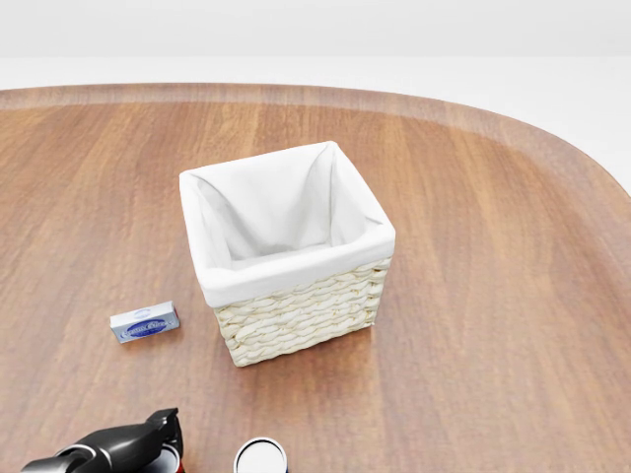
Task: Pick up the tomato sauce, and put it in the basket.
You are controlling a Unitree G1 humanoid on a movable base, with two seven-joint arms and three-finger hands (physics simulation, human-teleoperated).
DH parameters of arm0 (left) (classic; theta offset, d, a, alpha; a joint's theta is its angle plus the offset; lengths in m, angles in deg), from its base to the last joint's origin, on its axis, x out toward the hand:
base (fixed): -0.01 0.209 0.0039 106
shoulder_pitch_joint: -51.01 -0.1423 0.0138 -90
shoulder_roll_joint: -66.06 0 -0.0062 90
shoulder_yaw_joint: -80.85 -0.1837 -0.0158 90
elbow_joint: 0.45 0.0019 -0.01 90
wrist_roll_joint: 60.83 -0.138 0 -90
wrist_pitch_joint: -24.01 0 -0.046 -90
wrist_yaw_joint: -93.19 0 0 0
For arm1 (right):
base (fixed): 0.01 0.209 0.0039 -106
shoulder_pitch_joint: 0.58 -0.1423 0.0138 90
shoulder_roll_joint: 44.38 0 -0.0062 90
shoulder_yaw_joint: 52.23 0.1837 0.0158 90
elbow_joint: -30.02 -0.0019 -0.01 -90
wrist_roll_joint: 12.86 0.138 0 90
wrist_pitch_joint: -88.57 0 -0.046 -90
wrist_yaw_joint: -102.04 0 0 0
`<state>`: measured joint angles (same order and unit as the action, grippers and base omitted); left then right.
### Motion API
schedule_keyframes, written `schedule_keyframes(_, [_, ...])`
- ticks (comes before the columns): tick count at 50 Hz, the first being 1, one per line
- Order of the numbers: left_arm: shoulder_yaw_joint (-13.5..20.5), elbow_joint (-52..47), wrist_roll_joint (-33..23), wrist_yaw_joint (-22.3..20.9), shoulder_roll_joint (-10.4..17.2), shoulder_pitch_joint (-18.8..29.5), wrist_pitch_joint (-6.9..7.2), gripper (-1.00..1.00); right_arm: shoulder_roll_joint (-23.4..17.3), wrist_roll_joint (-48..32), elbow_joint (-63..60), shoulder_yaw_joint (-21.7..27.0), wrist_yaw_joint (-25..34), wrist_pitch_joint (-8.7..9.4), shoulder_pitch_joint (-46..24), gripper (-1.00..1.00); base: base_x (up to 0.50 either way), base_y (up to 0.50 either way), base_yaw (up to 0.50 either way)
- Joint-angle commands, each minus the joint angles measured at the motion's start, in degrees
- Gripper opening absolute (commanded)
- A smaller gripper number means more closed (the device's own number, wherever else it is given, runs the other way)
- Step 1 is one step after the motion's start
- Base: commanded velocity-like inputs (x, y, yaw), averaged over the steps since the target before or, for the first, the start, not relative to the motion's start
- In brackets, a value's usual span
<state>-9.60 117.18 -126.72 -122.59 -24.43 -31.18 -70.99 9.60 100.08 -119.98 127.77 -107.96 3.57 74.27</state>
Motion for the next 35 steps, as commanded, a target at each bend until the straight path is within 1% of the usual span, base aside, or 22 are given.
schedule_keyframes(1, [1.69,-11.65,1.98,-4.22,-0.56,-3.83,0.00,-1.00,0.27,-0.01,0.00,0.00,0.00,0.00,-0.72,1.00,0.00,0.00,0.00])
schedule_keyframes(5, [3.48,-19.74,3.61,-4.22,-0.94,-5.15,0.00,-1.00,0.01,-0.01,0.00,0.00,0.00,0.00,-0.19,1.00,0.00,0.00,0.00])
schedule_keyframes(11, [5.07,-26.33,4.40,-4.22,-1.54,-6.33,0.00,-1.00,0.04,-0.01,0.00,0.00,0.00,0.00,-0.54,1.00,0.00,0.00,0.00])
schedule_keyframes(28, [7.03,-31.63,5.59,-4.22,-1.99,-7.17,0.00,-1.00,-0.54,0.00,0.00,0.00,0.00,0.00,-0.26,1.00,0.00,0.00,0.00])
schedule_keyframes(35, [7.82,-38.23,8.69,-4.22,-3.13,-7.05,0.00,-1.00,-0.82,0.00,0.00,0.00,0.00,0.00,-0.07,1.00,0.00,0.00,0.00])
